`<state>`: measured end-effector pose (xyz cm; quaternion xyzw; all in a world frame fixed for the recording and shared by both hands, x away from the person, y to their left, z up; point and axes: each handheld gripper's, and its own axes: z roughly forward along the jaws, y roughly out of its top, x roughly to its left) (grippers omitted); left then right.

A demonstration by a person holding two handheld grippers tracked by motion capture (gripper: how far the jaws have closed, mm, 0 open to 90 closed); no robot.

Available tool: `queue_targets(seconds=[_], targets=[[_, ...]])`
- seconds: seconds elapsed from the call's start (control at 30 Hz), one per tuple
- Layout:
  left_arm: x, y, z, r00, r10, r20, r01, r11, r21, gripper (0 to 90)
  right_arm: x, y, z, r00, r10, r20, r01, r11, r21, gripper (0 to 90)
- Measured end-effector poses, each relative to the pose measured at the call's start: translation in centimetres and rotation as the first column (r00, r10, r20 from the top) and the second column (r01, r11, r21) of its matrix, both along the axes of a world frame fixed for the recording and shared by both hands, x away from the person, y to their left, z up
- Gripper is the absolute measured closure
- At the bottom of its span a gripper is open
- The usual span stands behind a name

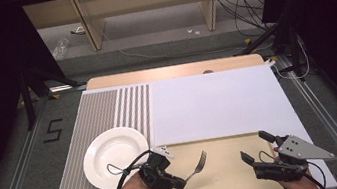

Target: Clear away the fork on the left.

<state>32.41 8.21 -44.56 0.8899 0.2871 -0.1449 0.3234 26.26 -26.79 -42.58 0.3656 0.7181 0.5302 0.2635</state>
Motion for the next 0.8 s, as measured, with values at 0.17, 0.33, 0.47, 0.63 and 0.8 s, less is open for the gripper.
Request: queue_targets(seconds=[0.17,0.33,0.47,0.63,0.8], targets=[[-0.7,-0.5,-0.8,0.9998,-0.018,-0.005,0.018,0.9995,0.026,83.4,0.0,0.1,0.0,1.0000,0.001,0.004,-0.001,1.000,0.002,15.1],[-1.0,-0.7,-1.1,0.9997,-0.025,-0.001,0.025,0.9985,0.049,83.4,0.0,0.1,0.0,1.0000,0.002,0.000,-0.002,1.000,-0.002,15.1],[-1.3,-1.0,-1.6,0.9997,-0.024,-0.010,0.024,0.9974,0.068,83.5,0.0,0.1,0.0,1.0000,0.001,0.000,-0.001,1.000,0.000,15.1],[-1.7,-1.4,-2.1,0.9989,-0.038,-0.026,0.040,0.9956,0.085,83.4,0.0,0.1,0.0,1.0000,0.002,0.000,-0.002,1.000,-0.001,15.2],[-1.8,-1.4,-2.4,0.9988,-0.037,-0.032,0.040,0.9942,0.099,83.3,-0.1,0.1,0.1,1.0000,0.002,0.001,-0.002,1.000,0.000,15.2]])
